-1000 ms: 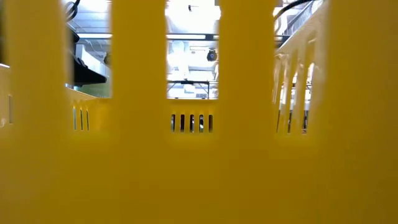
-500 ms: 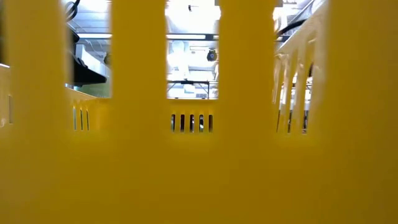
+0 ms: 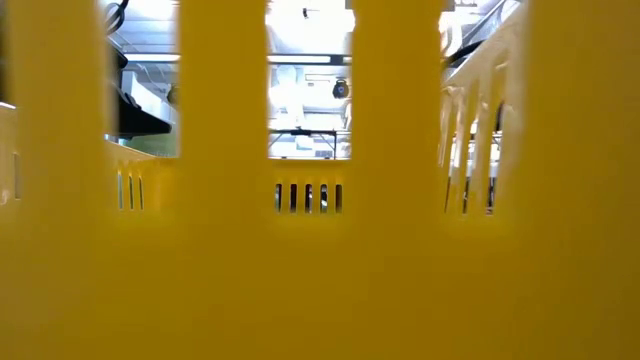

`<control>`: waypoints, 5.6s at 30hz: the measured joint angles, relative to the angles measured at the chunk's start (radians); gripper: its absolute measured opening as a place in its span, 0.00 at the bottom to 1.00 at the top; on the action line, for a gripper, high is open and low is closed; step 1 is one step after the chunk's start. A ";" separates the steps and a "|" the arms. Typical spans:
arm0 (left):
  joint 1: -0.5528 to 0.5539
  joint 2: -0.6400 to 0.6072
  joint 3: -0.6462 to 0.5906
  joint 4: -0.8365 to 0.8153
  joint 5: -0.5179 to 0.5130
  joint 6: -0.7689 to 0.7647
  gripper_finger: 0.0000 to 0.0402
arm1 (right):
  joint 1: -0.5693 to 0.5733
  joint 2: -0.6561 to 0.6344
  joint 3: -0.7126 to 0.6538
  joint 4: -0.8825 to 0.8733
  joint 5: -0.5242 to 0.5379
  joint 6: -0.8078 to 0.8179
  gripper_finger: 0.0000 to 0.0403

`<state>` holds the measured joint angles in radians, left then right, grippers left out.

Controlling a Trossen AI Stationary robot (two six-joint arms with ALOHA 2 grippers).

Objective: Pick & Place Travel size toiletries
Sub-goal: Put the green shampoo bottle into the bottom black bin

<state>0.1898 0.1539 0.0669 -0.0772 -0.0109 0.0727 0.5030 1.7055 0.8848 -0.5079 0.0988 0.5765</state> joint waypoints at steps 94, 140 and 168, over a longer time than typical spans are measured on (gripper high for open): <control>0.000 0.000 0.000 0.000 0.000 0.000 0.01 | -0.046 -0.128 -0.005 0.129 -0.027 0.003 0.47; 0.000 0.000 0.000 0.000 0.000 0.000 0.01 | -0.183 -0.127 -0.002 0.848 0.197 -0.210 0.47; 0.000 0.000 0.000 0.000 0.000 0.000 0.01 | -0.179 0.176 0.035 1.105 0.024 -0.151 0.44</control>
<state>0.1897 0.1539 0.0669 -0.0772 -0.0105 0.0727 0.3244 1.8812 0.9195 0.5970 0.1224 0.4259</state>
